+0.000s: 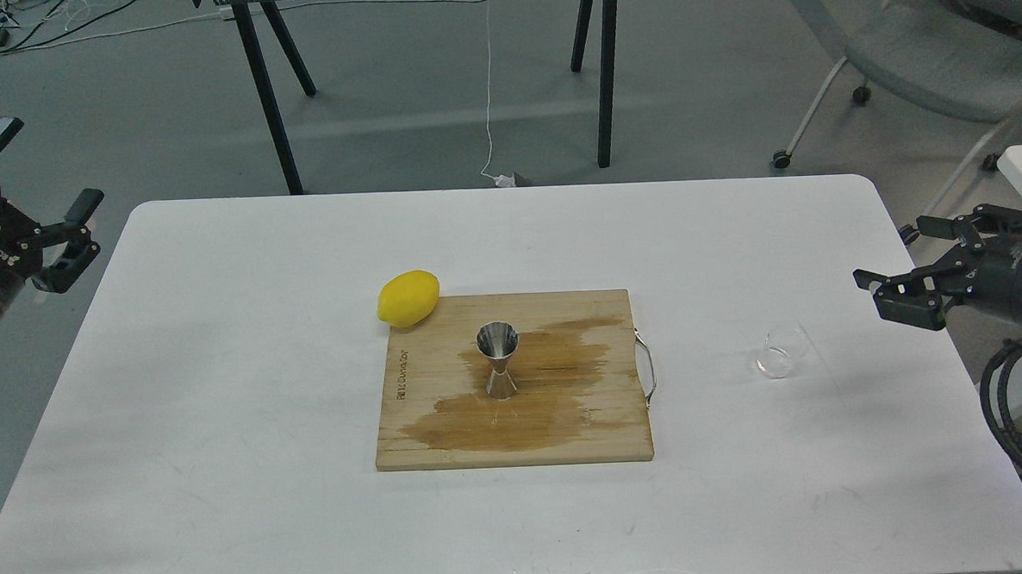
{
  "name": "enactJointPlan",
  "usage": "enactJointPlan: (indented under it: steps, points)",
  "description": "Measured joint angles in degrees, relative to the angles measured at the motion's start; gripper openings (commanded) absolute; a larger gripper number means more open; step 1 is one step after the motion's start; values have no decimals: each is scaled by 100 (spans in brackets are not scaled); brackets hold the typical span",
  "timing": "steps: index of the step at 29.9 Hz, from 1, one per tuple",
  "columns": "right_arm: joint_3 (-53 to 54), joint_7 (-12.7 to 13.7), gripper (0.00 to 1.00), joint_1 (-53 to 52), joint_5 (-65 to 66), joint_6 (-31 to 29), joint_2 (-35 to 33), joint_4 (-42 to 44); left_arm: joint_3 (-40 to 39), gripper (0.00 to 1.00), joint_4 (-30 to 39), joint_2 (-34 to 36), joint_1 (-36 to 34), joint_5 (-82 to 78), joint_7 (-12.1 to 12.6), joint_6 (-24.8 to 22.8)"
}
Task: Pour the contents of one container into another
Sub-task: 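Move the right gripper toward the small clear glass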
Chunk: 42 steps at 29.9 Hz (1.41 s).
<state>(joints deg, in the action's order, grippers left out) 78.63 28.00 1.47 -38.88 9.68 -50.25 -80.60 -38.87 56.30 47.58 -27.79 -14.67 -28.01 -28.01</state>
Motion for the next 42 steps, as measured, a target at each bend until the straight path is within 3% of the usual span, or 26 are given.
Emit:
enactJointPlan:
  steps: [4,8,11,14,18,23,27,34,42]
  points:
    - [0,1,100,729,24,-1795,366,207,-3,99,-33,-108,1,-9,0,0]
    - [-48,2,100,1085,102,-3060,762,683,-4,99,-52,-116,23,-10,0,1]
    - [-58,0,99,1165,162,-3620,1235,1127,0,99,-96,-124,66,-10,0,1]
    - [-48,2,99,1169,182,-3747,1639,1335,13,99,-136,-140,98,-11,0,1]
    - [-38,1,99,1173,181,-3373,1773,1328,20,99,-146,-208,189,-19,0,2]
    - [-38,-23,99,1185,163,-2357,1789,1094,20,99,-147,-238,202,-30,1,2]
    - [-13,-191,99,1187,162,-1666,1790,898,20,99,-147,-258,203,-164,1,2]
    - [-60,-456,99,953,202,-859,1891,905,20,99,-172,-380,211,-304,1,0]
    - [-103,-563,99,478,661,-291,2186,1042,20,99,-219,-433,211,-309,1,1]
